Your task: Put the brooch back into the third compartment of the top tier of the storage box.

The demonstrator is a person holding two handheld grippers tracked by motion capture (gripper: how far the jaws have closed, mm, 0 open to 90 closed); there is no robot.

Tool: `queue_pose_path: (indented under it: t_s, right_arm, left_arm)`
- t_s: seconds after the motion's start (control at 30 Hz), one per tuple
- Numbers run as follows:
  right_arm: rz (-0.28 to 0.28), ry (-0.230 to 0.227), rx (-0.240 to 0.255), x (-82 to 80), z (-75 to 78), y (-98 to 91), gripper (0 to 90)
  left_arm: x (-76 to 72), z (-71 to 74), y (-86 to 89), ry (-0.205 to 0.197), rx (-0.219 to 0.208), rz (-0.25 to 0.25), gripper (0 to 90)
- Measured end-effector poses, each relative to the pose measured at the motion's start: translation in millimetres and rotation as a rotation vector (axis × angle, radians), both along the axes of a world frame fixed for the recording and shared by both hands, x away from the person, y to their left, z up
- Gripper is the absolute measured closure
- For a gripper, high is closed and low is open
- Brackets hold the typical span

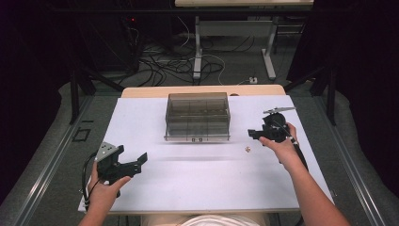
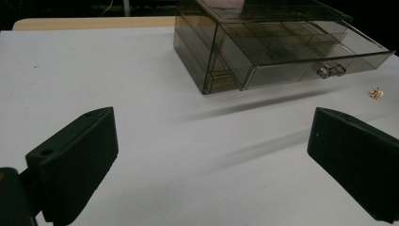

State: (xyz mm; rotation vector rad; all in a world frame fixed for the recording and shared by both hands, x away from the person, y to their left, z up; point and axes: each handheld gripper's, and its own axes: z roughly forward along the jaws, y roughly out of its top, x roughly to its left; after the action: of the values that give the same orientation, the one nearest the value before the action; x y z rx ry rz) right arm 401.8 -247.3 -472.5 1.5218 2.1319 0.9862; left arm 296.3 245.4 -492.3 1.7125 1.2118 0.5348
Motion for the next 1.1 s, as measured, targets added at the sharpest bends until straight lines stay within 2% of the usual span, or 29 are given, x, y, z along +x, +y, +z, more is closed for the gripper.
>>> queue_pose_path:
  t_s: [0.13,0.37,0.57,0.87,0.97,1.1]
  right_arm:
    - [0.003,0.021,0.024,1.7,-4.0,1.1,34.4]
    - [0.013,0.037,0.029,4.8,-7.6,3.1,37.0]
    - [0.007,0.075,0.055,6.3,-11.3,6.0,44.5]
    - [0.017,0.099,0.069,6.3,-16.1,11.0,53.6]
    - [0.011,0.111,0.101,5.2,-20.9,10.6,57.2]
    - [0.006,0.123,0.116,5.4,-26.9,10.7,59.5]
  left_arm:
    - [0.0,-0.2,-0.4,0.003,-0.005,-0.001,2.5]
    - [0.1,-0.4,-0.5,0.008,-0.003,-0.006,2.8]
    - [0.2,-0.8,-0.6,0.009,-0.004,-0.006,3.1]
    - [0.6,-1.1,-0.7,0.013,0.000,-0.011,3.3]
    - [0.6,-1.0,-0.6,0.014,0.000,-0.011,3.3]
    - [0.5,-1.0,-0.5,0.014,-0.001,-0.010,3.3]
